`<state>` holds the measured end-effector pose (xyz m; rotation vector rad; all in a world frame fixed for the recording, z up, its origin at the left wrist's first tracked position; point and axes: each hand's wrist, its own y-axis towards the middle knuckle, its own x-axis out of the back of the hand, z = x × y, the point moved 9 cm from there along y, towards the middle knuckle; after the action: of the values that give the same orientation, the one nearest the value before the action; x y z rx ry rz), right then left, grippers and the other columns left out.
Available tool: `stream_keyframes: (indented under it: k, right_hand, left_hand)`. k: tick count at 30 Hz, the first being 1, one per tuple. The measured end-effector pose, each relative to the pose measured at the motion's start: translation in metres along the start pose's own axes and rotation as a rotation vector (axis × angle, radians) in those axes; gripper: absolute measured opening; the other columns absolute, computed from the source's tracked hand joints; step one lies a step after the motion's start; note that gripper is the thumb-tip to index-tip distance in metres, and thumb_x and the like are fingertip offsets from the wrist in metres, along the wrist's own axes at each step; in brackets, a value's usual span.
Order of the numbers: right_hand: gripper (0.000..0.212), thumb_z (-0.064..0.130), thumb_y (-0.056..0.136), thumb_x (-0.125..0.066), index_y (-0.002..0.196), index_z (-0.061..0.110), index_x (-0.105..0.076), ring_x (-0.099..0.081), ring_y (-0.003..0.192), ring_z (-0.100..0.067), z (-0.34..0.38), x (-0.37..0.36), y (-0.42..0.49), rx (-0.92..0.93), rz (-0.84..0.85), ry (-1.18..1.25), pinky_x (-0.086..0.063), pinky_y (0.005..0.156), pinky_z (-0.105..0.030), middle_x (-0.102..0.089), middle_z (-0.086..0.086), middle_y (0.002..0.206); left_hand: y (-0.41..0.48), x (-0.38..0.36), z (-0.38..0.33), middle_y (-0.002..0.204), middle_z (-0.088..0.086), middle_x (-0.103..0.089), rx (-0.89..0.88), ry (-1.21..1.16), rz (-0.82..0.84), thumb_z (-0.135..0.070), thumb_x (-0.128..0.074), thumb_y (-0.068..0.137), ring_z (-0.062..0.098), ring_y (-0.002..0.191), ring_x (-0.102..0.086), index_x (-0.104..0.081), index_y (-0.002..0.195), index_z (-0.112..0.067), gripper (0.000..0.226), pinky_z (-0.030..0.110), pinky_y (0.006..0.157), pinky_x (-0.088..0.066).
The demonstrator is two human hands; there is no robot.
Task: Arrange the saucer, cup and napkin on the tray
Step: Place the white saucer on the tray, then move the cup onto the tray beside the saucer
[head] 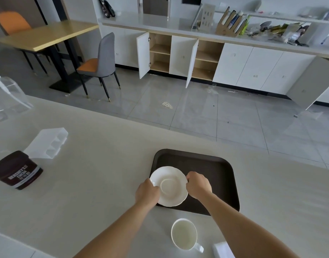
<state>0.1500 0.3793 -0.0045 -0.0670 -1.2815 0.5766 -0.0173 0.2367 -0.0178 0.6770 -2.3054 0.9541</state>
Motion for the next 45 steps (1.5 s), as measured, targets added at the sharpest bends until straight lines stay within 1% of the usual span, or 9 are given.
stream_keyframes:
  k: [13, 17, 20, 27, 31, 33, 37, 40, 45]
  right_hand:
    - [0.015, 0.008, 0.089, -0.058, 0.095, 0.021, -0.063, -0.062, 0.070, -0.016, -0.004, -0.006, 0.013, 0.010, -0.035, 0.052, -0.061, 0.066, -0.032, -0.064, 0.002, 0.080]
    - [0.017, 0.009, 0.089, -0.055, 0.096, 0.022, -0.063, -0.059, 0.067, -0.013, -0.006, -0.010, 0.012, 0.014, -0.031, 0.065, -0.055, 0.058, -0.026, -0.063, 0.005, 0.077]
    - [0.016, 0.015, 0.091, -0.053, 0.099, 0.022, -0.064, -0.058, 0.066, -0.011, -0.008, -0.009, 0.012, 0.024, -0.029, 0.095, -0.048, 0.053, -0.023, -0.063, 0.006, 0.078]
    - [0.026, 0.023, 0.093, -0.057, 0.117, 0.021, -0.065, -0.054, 0.076, -0.013, -0.024, 0.006, -0.003, 0.013, -0.087, 0.203, -0.036, 0.053, -0.017, -0.070, 0.001, 0.104]
    - [0.014, 0.022, 0.091, -0.059, 0.101, 0.025, -0.069, -0.067, 0.073, -0.015, -0.033, 0.004, -0.030, 0.035, -0.021, 0.380, -0.057, 0.068, -0.031, -0.073, 0.005, 0.089]
    - [0.014, 0.023, 0.090, -0.058, 0.087, 0.030, -0.069, -0.068, 0.065, -0.009, -0.038, 0.000, -0.049, 0.055, 0.033, 0.445, -0.060, 0.069, -0.033, -0.073, 0.008, 0.079]
    - [0.005, 0.039, 0.087, -0.064, 0.087, 0.038, -0.068, -0.066, 0.074, -0.004, -0.049, -0.007, -0.086, 0.105, 0.072, 0.435, -0.057, 0.070, -0.026, -0.071, 0.014, 0.081]
    - [0.031, 0.057, 0.082, -0.063, 0.109, 0.040, -0.065, -0.061, 0.085, 0.003, -0.046, -0.016, -0.112, 0.199, 0.126, 0.292, -0.046, 0.070, -0.012, -0.065, 0.020, 0.095]
    - [0.071, 0.076, 0.072, -0.053, 0.133, 0.040, -0.050, -0.055, 0.099, 0.003, -0.046, -0.019, -0.145, 0.271, 0.138, 0.202, -0.046, 0.081, -0.019, -0.057, 0.027, 0.112]
  left_hand:
    - [0.005, -0.005, -0.004, 0.116, 0.014, -0.059, -0.002, 0.096, 0.019, -0.020, -0.046, 0.085, 0.031, 0.099, -0.059, -0.058, 0.114, -0.003, 0.036, 0.032, 0.076, -0.043]
    - [0.001, 0.000, -0.006, 0.088, 0.007, -0.061, -0.053, 0.129, -0.002, -0.018, -0.046, 0.081, 0.023, 0.073, -0.051, -0.055, 0.082, -0.008, 0.013, 0.031, 0.061, -0.036]
    - [-0.005, 0.010, -0.010, 0.057, -0.001, -0.039, -0.094, 0.152, -0.077, -0.013, -0.046, 0.078, 0.016, 0.052, -0.033, -0.033, 0.058, -0.014, 0.023, 0.032, 0.048, -0.024]
    - [-0.015, 0.031, -0.001, 0.054, -0.003, -0.026, -0.156, 0.065, -0.181, -0.011, -0.046, 0.073, 0.021, 0.055, -0.024, -0.025, 0.059, -0.018, 0.026, 0.035, 0.054, -0.019]
    - [-0.018, 0.036, 0.025, 0.095, 0.002, -0.060, -0.128, 0.194, -0.166, -0.018, -0.050, 0.083, 0.028, 0.090, -0.056, -0.063, 0.093, -0.019, 0.016, 0.035, 0.077, -0.042]
    - [-0.018, 0.035, 0.046, 0.118, 0.007, -0.058, -0.110, 0.374, -0.181, -0.025, -0.049, 0.087, 0.030, 0.112, -0.054, -0.059, 0.123, -0.020, 0.037, 0.038, 0.087, -0.044]
    - [-0.018, 0.019, 0.077, 0.147, 0.007, -0.037, -0.161, 0.577, -0.161, -0.039, -0.046, 0.092, 0.030, 0.138, -0.031, -0.041, 0.143, -0.030, 0.053, 0.051, 0.104, -0.032]
    - [-0.021, -0.001, 0.088, 0.157, 0.015, -0.024, -0.157, 0.649, -0.112, -0.045, -0.043, 0.093, 0.041, 0.148, -0.014, -0.034, 0.149, -0.033, 0.058, 0.068, 0.110, -0.019]
    - [-0.027, -0.008, 0.092, 0.152, 0.026, -0.036, -0.220, 0.609, -0.195, -0.046, -0.033, 0.085, 0.050, 0.144, -0.026, -0.046, 0.145, -0.022, 0.066, 0.077, 0.105, -0.018]
